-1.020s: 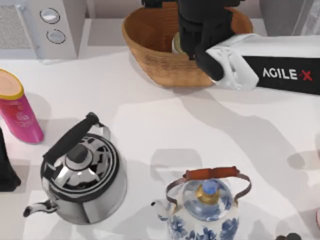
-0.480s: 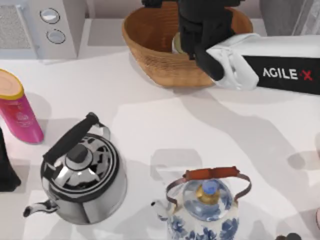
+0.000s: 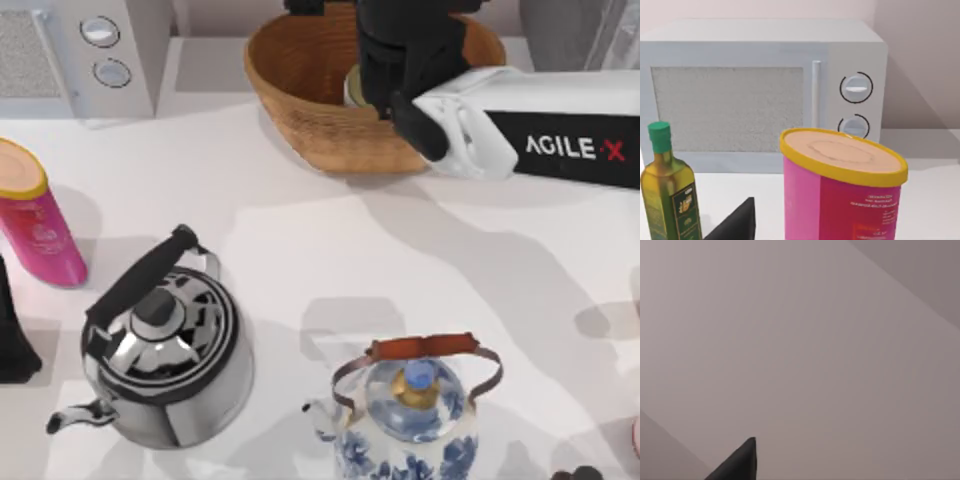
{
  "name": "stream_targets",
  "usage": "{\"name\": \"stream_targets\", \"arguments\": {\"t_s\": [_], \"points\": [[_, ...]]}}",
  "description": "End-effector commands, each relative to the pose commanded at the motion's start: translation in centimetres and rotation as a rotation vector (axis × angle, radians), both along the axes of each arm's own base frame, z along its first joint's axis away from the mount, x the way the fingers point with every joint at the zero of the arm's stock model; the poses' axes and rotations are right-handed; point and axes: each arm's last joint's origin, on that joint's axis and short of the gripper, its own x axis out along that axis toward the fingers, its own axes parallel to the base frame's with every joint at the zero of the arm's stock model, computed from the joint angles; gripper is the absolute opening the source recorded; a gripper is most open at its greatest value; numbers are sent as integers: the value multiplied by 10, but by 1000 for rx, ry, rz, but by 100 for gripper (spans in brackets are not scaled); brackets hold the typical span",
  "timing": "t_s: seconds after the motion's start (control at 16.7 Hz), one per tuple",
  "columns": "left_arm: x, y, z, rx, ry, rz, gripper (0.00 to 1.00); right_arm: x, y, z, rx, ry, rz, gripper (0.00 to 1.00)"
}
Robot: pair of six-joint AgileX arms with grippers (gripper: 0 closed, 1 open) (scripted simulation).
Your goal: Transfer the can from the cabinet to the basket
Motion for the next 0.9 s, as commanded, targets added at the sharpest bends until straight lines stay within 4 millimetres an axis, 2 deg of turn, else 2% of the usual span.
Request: {"name": "stream_targets", "arguments": {"t_s": [0.24,0.42,0.66,0.9], "points": [[0,0,0,0,0,0,100,-1,-1,1,-1,1,2,100],[0,0,0,0,0,0,100,-7,-17,14,-5,6,5,100],[0,0,0,0,0,0,100,-32,-64,51,-7,5,4,100],[0,0,0,0,0,0,100,-83,-129,88,-7,1,0,100]]}}
